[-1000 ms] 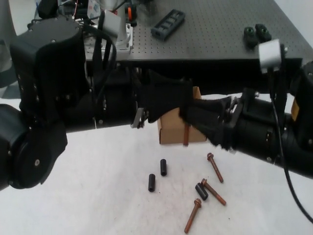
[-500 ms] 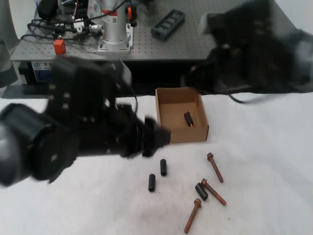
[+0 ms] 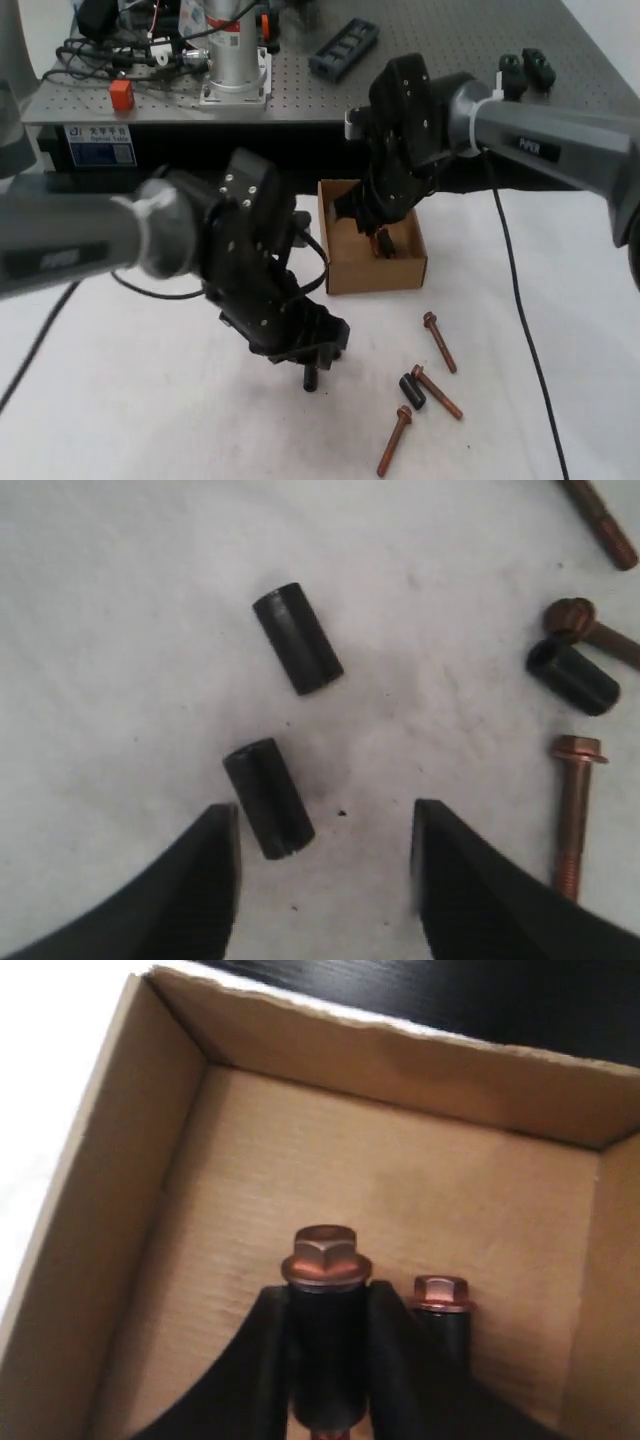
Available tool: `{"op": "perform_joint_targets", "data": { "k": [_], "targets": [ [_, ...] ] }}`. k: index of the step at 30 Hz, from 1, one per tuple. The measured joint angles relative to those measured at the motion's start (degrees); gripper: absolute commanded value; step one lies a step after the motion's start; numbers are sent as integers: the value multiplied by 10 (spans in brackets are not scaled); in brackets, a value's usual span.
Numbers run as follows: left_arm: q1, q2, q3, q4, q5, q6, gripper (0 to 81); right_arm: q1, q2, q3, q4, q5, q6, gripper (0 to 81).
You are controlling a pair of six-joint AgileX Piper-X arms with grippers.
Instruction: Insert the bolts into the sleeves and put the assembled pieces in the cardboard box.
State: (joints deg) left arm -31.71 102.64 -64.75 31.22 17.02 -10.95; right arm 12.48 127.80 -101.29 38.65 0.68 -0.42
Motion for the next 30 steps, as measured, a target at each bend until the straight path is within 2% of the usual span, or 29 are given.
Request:
{"op": "perform_joint_targets", "data": {
  "k": [3, 4, 14, 16, 22, 23, 27, 30],
  "targets": [
    [0, 32, -34, 27, -7, 10, 381, -4, 0, -2, 5, 0, 0, 344],
    [0, 42, -43, 36, -9, 13, 381, -6, -1, -2, 7, 0, 0, 367],
    [0, 109, -112, 120, -46, 28, 373, -15, -83, -2, 57, 0, 0, 379],
    [0, 114, -117, 124, -48, 30, 328, -15, -108, -2, 77, -1, 0, 379],
    [1, 119, -124, 137, -55, 30, 33, -15, -165, -2, 124, -1, 0, 379],
    [1, 119, -124, 137, -55, 30, 10, -15, -177, -2, 137, -1, 0, 379],
    [2, 119, -125, 143, -51, 30, 6, -15, -218, 19, 177, -1, -6, 379],
    [2, 116, -125, 148, -50, 30, 6, -15, -258, 78, 189, -1, -10, 379]
  ]
}}
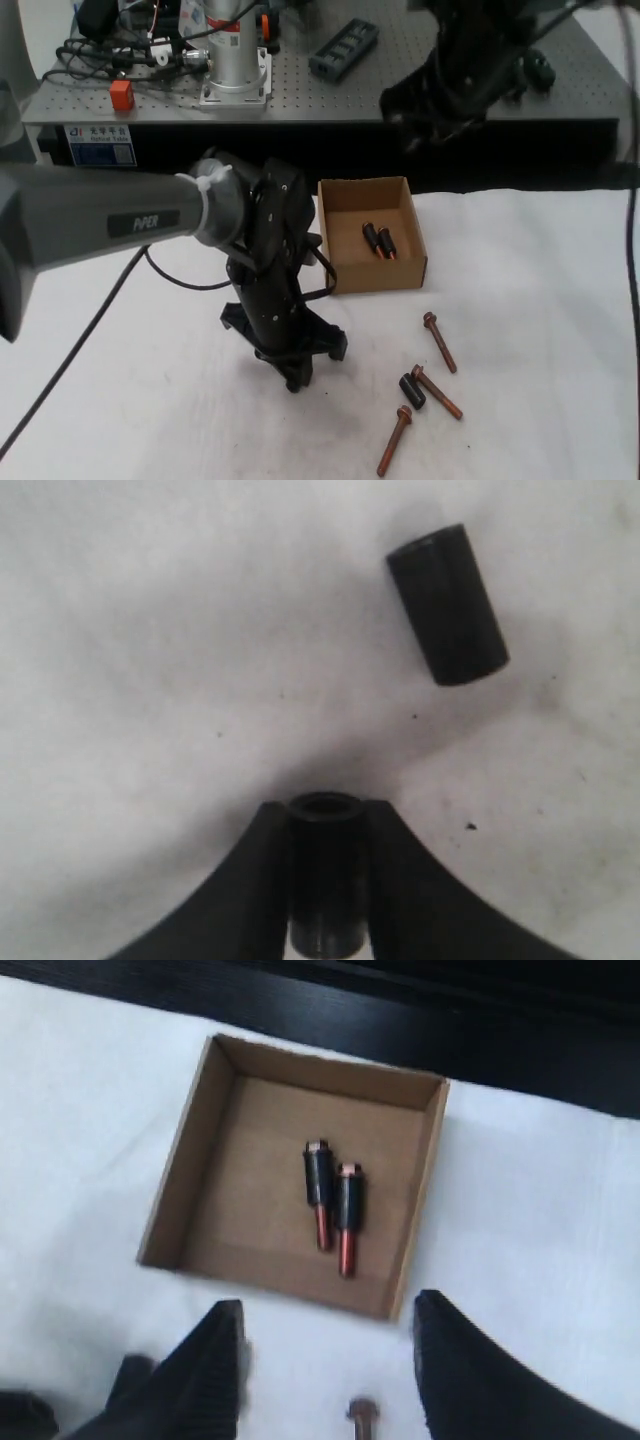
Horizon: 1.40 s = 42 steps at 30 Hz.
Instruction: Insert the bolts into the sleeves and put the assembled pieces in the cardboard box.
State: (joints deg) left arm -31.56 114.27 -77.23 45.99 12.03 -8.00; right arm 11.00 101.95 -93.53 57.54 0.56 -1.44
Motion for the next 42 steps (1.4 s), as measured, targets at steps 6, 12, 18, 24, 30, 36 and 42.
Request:
{"op": "perform_joint_targets", "data": {
  "k": [6, 12, 18, 24, 30, 36, 42],
  "targets": [
    [0, -56, 20, -1, -8, 0, 6, 0, -34, 122, -1, 0, 0, 379],
    [0, -211, 102, -116, -21, 0, 6, 0, 27, 190, -53, 6, 0, 379],
    [0, -356, 208, -226, -23, 0, 6, 0, 90, 191, -96, 24, 0, 378],
    [0, -431, 266, -238, -12, -27, 6, 0, 118, 188, -105, 26, 0, 241],
    [0, -483, 306, -240, 15, -62, 6, 0, 118, 187, -108, 26, -14, 19],
    [0, -485, 309, -240, 34, -64, 6, -17, 28, 228, -144, -78, -10, 19],
    [0, -485, 309, -240, 161, -9, 6, -44, -180, 361, -285, -229, 56, 19]
  ]
}}
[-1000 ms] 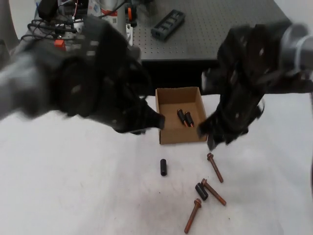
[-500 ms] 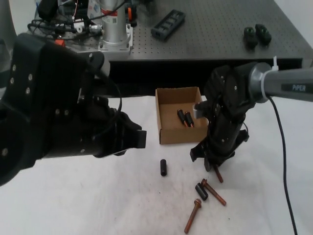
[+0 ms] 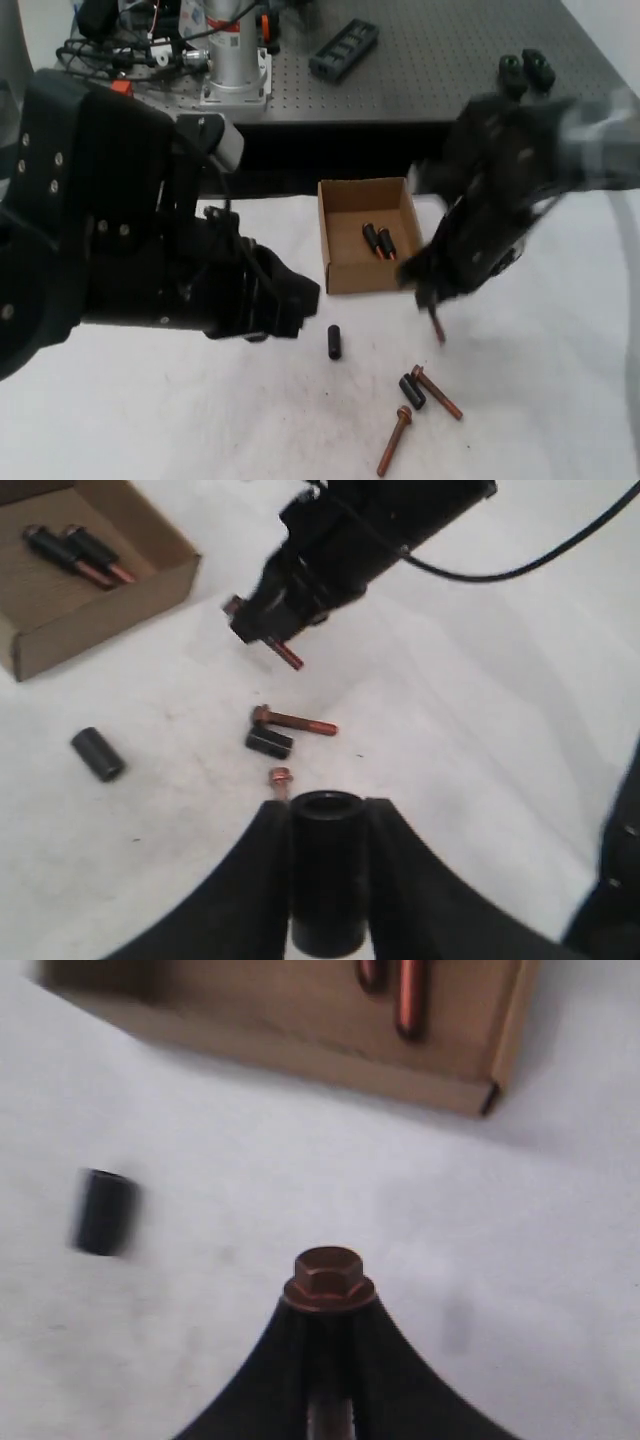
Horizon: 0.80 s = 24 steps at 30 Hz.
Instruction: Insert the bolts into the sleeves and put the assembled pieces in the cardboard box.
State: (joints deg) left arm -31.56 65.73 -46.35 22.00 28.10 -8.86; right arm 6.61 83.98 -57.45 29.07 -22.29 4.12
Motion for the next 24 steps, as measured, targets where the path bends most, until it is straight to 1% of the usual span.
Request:
{"op": "perform_joint_targets", "data": {
  "k": [1, 2, 3, 4, 5, 6, 9, 10, 12, 14, 15, 17, 20, 24],
  "targets": [
    [0, 0, 2, -1, 47, 5, 6, -1, -8, 6, -8, -7, 3, 19],
    [0, 0, 5, -9, 74, 8, 6, -3, -45, 28, -40, -42, 21, 19],
    [0, 0, 21, -50, 129, 9, 6, -5, -84, 62, -95, -81, 51, 19],
    [0, 0, 33, -78, 152, 5, 6, -4, -120, 97, -161, -113, 85, 19],
    [0, 0, 60, -141, 182, -14, 6, -1, -145, 123, -229, -135, 128, 19],
    [0, 0, 74, -176, 192, -27, 6, 0, -150, 129, -229, -139, 128, 19],
    [0, 0, 111, -273, 210, -72, 6, 19, -207, 203, -421, -172, 253, 19],
    [0, 0, 117, -301, 215, -83, 6, 27, -215, 223, -467, -173, 261, 19],
    [0, -1, 123, -337, 232, -94, 6, 48, -224, 248, -550, -184, 328, 19],
    [0, -1, 123, -354, 253, -101, 6, 69, -224, 258, -584, -188, 372, 19],
    [0, -1, 123, -356, 253, -102, 6, 72, -224, 259, -586, -188, 385, 19],
    [0, -1, 123, -362, 272, -103, 6, 83, -224, 262, -594, -189, 394, 19],
    [0, -1, 123, -365, 282, -103, 6, 110, -224, 264, -611, -190, 403, 19],
    [0, -1, 123, -374, 288, -103, 6, 126, -224, 266, -614, -192, 409, 19]
  ]
}}
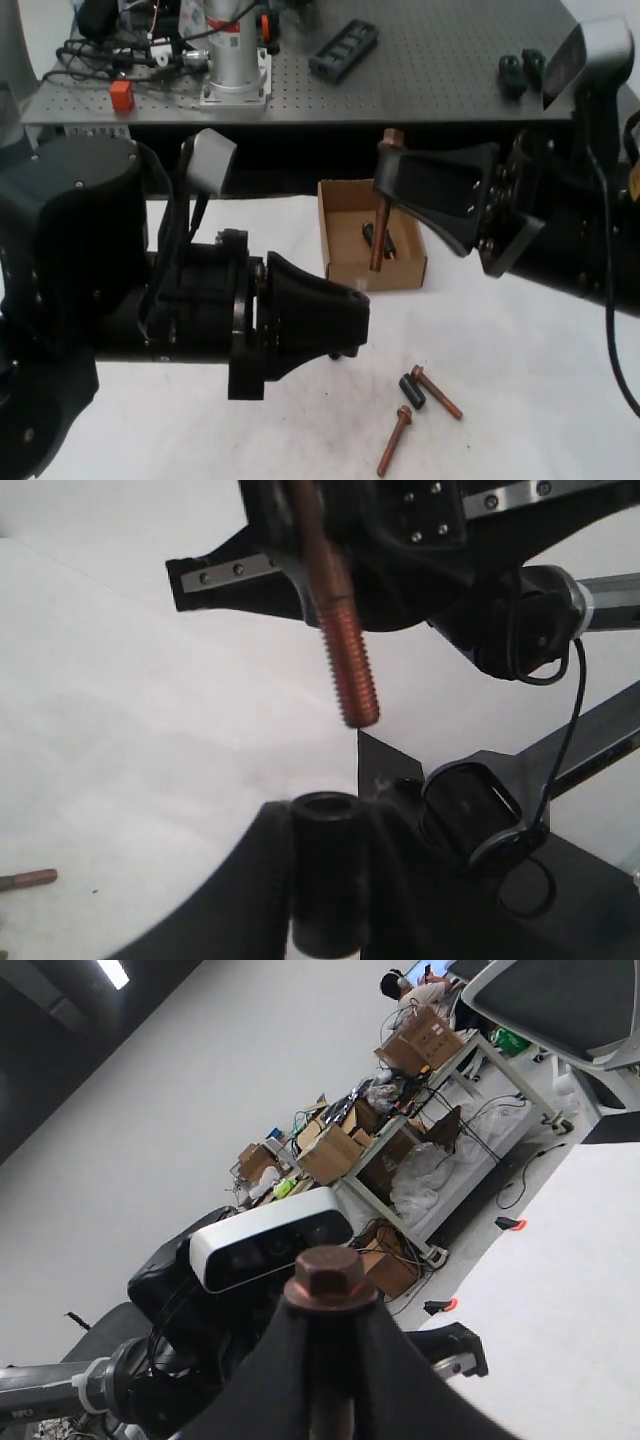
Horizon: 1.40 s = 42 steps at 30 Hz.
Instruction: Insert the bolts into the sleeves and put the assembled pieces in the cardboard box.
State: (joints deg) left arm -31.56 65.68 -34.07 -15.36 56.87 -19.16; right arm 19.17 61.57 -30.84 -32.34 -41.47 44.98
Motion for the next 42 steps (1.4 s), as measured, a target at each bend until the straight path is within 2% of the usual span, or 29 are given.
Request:
{"op": "perform_joint_targets", "data": {
  "k": [16, 22, 31, 41, 42],
  "targets": [
    [0, 0, 3, -42, 17, -33, 6, 3, 0, 0, 13, -2, -2, 19],
    [0, 0, 3, -42, 30, -41, 6, 39, 0, 0, 33, 4, -22, 19],
    [0, 0, 5, -42, 39, -43, 6, 42, 0, 0, 45, 25, -45, 19],
    [-1, 0, 7, -62, -18, -45, 6, 42, 0, 0, 47, 40, -79, 6],
    [-1, 0, 7, -64, -20, -45, 6, 42, 0, 0, 47, 40, -79, 42]
  ]
}}
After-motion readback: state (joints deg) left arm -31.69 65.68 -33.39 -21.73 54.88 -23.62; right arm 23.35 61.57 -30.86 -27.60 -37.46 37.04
